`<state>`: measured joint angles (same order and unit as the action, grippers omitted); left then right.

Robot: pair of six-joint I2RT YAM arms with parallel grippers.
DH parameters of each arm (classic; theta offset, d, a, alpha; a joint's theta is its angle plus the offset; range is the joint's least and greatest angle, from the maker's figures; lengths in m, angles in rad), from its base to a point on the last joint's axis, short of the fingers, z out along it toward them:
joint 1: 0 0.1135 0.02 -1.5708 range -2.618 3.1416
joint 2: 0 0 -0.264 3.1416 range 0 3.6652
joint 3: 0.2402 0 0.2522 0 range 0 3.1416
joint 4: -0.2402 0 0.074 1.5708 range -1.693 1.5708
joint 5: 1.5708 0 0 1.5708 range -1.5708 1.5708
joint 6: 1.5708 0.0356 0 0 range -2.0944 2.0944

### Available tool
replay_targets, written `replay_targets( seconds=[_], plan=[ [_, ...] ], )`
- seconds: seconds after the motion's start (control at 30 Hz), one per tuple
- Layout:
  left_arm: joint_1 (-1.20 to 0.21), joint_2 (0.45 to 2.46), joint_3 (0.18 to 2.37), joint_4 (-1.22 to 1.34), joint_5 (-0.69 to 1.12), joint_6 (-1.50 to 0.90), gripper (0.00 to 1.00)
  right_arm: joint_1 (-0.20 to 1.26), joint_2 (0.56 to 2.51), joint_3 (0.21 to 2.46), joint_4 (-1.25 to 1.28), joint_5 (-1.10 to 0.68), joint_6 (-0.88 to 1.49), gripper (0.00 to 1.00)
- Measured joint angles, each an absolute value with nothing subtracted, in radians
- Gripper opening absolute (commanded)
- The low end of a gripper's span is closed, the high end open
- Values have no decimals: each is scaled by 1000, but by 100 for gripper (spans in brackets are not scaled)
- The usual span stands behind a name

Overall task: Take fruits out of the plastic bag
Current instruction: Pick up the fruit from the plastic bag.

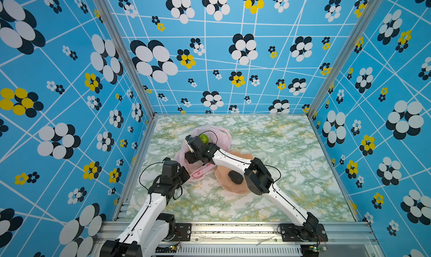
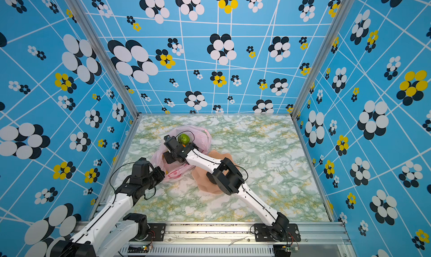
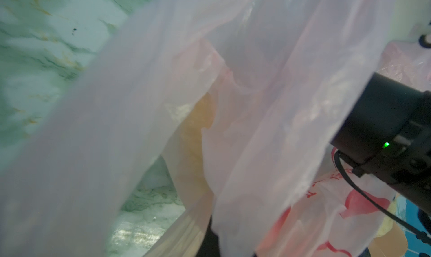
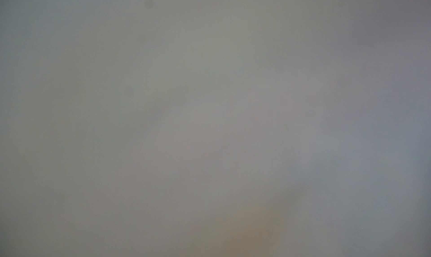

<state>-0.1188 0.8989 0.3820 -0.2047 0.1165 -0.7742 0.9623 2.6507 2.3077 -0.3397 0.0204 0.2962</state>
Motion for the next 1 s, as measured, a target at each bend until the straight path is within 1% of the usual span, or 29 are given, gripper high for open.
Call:
replay_targets(
  seconds=[0.5,0.7,1.0],
  plan=[
    [-119,979,411,-171,116,-746,0,968,2371,1906,-190,11,296,52],
    [-119,1018,414,-150,116,-732,0,968,2315,1832,-149,10,295,53],
    [-119,1025,414,-133,105,-710,0,968,2304,1785,-130,10,295,52]
  ],
)
